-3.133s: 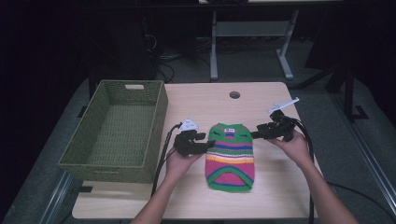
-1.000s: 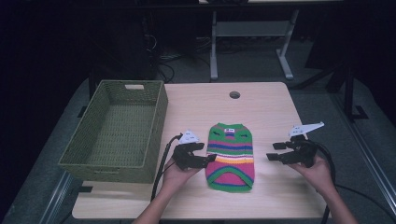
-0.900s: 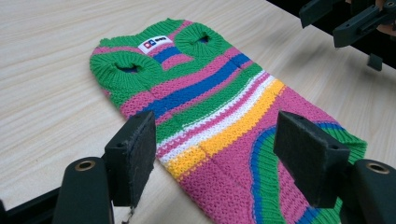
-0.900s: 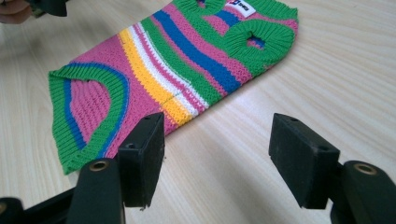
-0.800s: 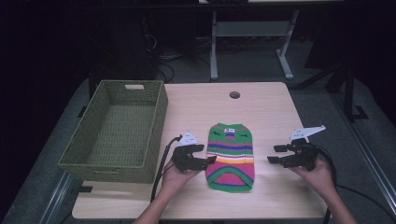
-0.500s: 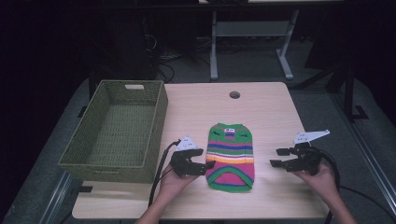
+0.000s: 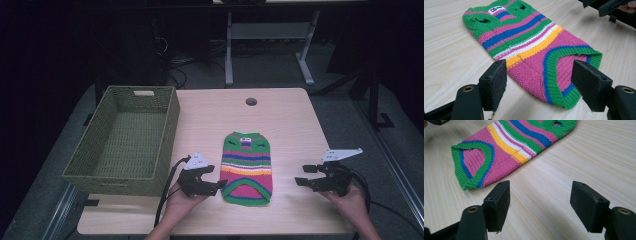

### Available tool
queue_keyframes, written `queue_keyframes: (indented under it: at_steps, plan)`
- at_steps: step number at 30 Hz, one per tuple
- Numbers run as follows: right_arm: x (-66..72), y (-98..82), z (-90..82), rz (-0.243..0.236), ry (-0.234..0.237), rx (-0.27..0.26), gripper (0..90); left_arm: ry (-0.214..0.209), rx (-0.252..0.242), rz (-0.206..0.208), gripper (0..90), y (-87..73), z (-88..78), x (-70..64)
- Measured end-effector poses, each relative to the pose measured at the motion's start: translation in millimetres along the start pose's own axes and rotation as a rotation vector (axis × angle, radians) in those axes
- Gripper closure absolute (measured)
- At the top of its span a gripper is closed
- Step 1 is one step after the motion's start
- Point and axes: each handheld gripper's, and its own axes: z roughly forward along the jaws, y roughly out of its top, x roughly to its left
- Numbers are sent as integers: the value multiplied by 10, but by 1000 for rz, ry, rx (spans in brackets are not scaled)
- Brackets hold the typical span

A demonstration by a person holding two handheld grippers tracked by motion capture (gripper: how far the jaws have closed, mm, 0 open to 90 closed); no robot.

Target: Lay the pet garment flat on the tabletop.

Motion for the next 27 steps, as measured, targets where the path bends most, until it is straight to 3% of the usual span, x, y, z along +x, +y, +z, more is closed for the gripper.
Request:
queue_keyframes:
  at_steps: [15, 19, 24, 27]
  plan:
    - [-55, -212, -155, 55, -27, -34, 306, -10, 6, -11, 280, -114, -80, -52]
    - [-17, -257, -195, 62, -38, -41, 292, -7, 4, -9, 277, -156, -110, -74]
    - [81, -301, -230, 60, -43, -60, 282, -40, -27, -49, 275, -235, -150, -104]
    - [143, -323, -238, 56, -49, -76, 276, -40, -41, -48, 271, -268, -179, -130]
